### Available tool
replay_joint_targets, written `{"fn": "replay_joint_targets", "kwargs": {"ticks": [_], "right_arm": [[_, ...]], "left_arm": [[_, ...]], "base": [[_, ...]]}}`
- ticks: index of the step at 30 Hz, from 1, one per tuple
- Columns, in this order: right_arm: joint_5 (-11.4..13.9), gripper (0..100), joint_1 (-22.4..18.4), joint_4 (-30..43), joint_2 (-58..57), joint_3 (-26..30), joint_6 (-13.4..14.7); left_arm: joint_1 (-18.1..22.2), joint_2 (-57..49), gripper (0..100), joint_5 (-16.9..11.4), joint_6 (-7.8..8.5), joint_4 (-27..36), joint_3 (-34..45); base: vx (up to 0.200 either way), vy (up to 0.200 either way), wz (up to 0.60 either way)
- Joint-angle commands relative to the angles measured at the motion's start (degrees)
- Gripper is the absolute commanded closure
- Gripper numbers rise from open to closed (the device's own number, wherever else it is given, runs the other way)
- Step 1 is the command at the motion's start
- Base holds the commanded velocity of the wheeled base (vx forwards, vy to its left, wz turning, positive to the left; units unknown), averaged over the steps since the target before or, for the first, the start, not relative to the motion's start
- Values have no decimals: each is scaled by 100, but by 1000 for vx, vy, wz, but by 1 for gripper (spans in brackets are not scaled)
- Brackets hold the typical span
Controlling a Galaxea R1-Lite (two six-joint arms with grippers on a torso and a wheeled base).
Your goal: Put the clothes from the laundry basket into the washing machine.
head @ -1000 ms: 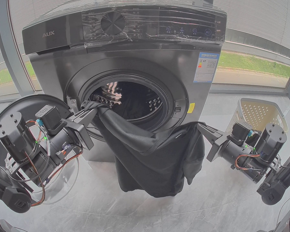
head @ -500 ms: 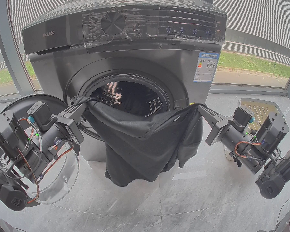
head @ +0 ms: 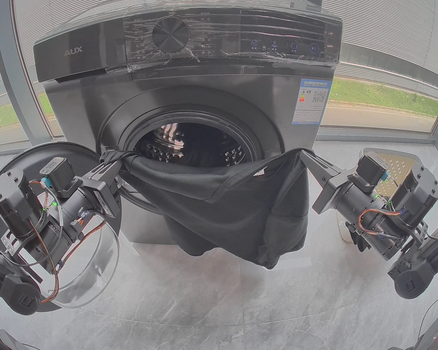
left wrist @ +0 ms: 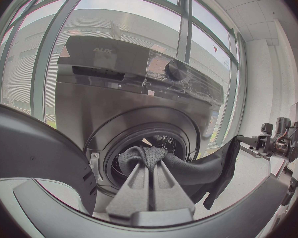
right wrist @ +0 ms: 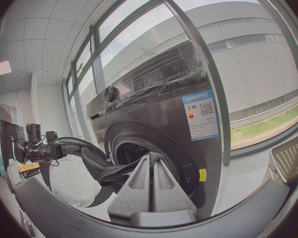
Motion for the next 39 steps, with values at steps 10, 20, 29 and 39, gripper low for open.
{"fn": "replay_joint_targets", "kwargs": {"ticks": [10,20,29,39], "right_arm": [[1,100,18,-43,-3,-78,-1],[1,100,18,-43,6,-70,-1],[1,100,62,-43,6,-70,8],[1,100,150,-43,14,-87,34]], "left_arm": [[80,320,100,10,44,-1,346],[133,408,100,10,26,-36,275],[142,381,100,-52,35,-36,328],[63,425,0,-78,44,-45,513]], "base": [[0,0,0],[0,0,0],[0,0,0],[0,0,0]]}}
